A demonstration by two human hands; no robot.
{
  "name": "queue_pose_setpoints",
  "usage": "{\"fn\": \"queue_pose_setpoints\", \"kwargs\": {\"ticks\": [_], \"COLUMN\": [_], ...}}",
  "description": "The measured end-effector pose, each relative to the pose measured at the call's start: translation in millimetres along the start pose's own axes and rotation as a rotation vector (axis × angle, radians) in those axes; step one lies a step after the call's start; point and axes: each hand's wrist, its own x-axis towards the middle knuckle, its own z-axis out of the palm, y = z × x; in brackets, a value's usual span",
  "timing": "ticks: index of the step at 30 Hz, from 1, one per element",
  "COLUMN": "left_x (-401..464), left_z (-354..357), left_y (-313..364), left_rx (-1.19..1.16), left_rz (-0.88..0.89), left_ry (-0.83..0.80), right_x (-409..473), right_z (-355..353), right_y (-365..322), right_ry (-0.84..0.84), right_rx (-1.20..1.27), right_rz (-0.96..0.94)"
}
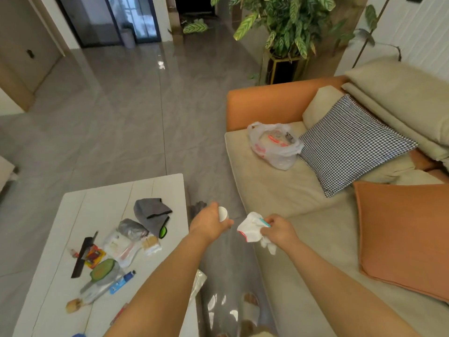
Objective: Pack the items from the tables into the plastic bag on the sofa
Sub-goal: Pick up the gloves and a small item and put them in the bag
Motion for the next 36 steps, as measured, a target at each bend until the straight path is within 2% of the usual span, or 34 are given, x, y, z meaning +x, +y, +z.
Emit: {"fn": "queue_pose_setpoints", "kwargs": {"ticks": [11, 21, 31, 36], "left_x": [119.3, 206.1, 330.3, 395.0], "left_z": [-28.7, -55.2, -87.5, -109.7], "left_y": [47.0, 74.0, 105.6, 123.3], "left_rx": [0.027, 0.02, 0.044, 0.136], "left_rz": [0.003, 0.037, 0.195, 0.276], "left_ry": [-0.022, -0.044, -0.133, -0.166], "right_x": [119.7, 195.4, 282.8, 320.4], "right_z": [-40.4, -70.3, -87.2, -95.0], "right_y": [-46.1, -80.7, -123.0, -144.1], "right_ry": [-0.013, 0.051, 0.166, 0.222], "right_rx": [0.052, 0.089, 0.12, 0.089], "right_rz": [-0.007, 0.011, 0.134, 0.157]}}
